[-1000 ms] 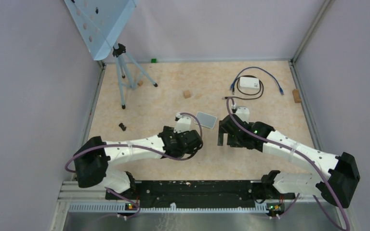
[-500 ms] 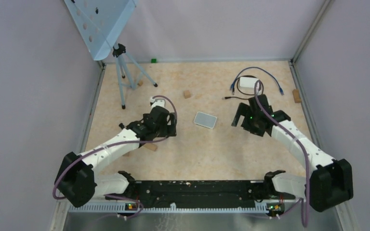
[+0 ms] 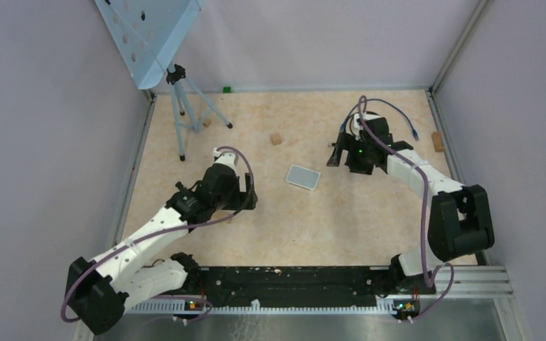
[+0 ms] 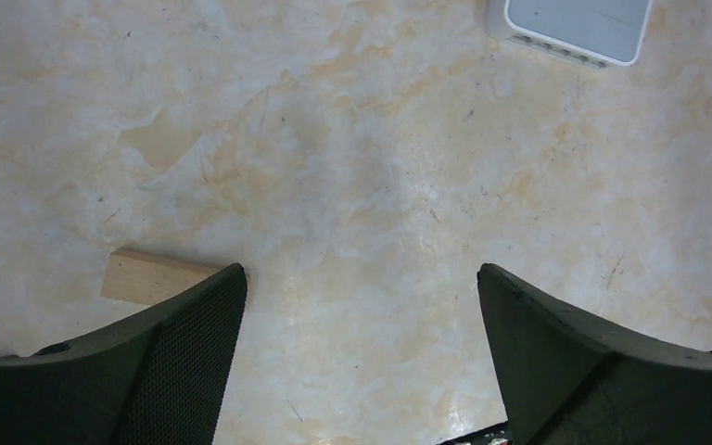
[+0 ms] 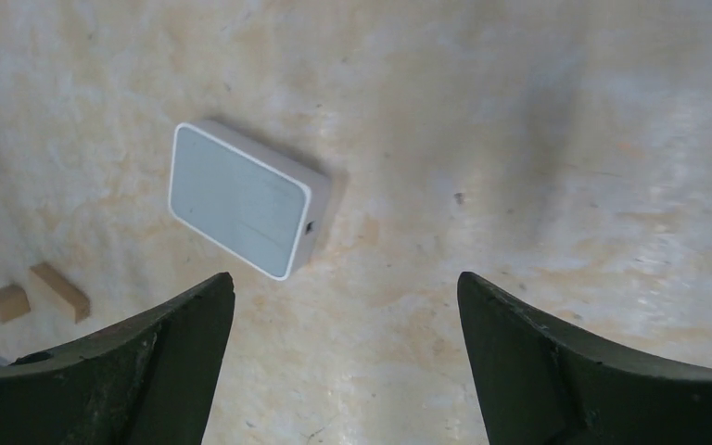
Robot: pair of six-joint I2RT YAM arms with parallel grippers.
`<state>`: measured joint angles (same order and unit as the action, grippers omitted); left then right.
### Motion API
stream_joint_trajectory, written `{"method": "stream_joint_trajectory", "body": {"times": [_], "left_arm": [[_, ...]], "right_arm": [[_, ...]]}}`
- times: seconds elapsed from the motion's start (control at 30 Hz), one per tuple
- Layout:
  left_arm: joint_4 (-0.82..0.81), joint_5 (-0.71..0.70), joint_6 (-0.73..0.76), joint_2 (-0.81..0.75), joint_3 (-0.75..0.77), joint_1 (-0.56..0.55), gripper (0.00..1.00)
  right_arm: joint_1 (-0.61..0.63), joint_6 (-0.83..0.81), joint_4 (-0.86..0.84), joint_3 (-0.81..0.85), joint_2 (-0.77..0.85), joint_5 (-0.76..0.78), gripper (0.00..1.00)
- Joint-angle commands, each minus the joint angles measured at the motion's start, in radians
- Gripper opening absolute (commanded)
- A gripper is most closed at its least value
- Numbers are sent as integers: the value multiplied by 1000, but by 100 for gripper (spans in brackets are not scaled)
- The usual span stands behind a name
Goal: Insert the plug into the switch port
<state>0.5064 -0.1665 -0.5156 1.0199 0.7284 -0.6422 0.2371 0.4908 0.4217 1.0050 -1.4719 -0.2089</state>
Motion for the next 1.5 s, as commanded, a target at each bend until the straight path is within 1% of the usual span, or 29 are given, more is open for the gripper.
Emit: {"method": "stream_joint_trajectory", "body": {"times": [0.0, 0.07, 0.13, 0.2, 0.27, 0.3, 0.4, 0.47, 0.53, 0.63, 0.73, 0.83, 0.93, 1.0, 1.07, 1.13, 1.2, 1.3, 1.4, 1.47], "left_arm": [[-27, 84, -16, -105, -70, -2, 99], [-50, 74, -25, -127, -92, 1, 99], [-78, 73, -37, -127, -86, 0, 99], [-156, 136, -46, -108, -78, 10, 99], [-251, 251, -34, -52, -55, 26, 99], [-268, 276, -30, -6, -23, 33, 99], [-222, 283, -12, 128, 111, 38, 99], [-161, 289, 4, 177, 185, 39, 99], [-142, 281, 7, 175, 193, 39, 99], [-147, 254, -3, 107, 135, 38, 99], [-130, 215, -19, 22, 69, 40, 99], [-87, 176, -25, -62, 22, 40, 99], [-37, 123, -32, -121, 6, 42, 99], [-11, 102, -33, -151, -4, 42, 99], [10, 83, -36, -177, -8, 41, 99], [24, 69, -37, -198, -16, 42, 99], [29, 57, -38, -215, -25, 42, 99], [29, 42, -38, -226, -39, 42, 99], [11, 41, -30, -218, -50, 42, 99], [-31, 50, -11, -197, -50, 42, 99]], "right_arm": [[140, -59, -83, 60, -73, -48, 88], [186, -12, -120, 32, -79, -4, 88], [200, 77, -190, -31, -61, 19, 88], [200, 175, -272, -125, -40, 31, 87], [200, 248, -346, -184, -36, 19, 86], [201, 277, -372, -200, -37, 22, 84], [201, 318, -395, -209, -59, 71, 83], [201, 337, -389, -189, -92, 90, 83], [202, 362, -403, -172, -125, 90, 82], [219, 380, -414, -129, -183, 90, 80], [256, 358, -415, -56, -263, 83, 71], [303, 288, -414, 36, -360, 68, 68], [350, 176, -414, 130, -463, 8, 64], [375, 86, -414, 169, -511, -61, 62], [402, 1, -442, 193, -545, -133, 61], [432, -77, -430, 215, -569, -184, 61], [462, -135, -389, 237, -584, -191, 61], [479, -119, -397, 220, -563, -172, 63], [478, -83, -414, 178, -486, -135, 65], [474, -71, -414, 163, -413, -124, 67]]}}
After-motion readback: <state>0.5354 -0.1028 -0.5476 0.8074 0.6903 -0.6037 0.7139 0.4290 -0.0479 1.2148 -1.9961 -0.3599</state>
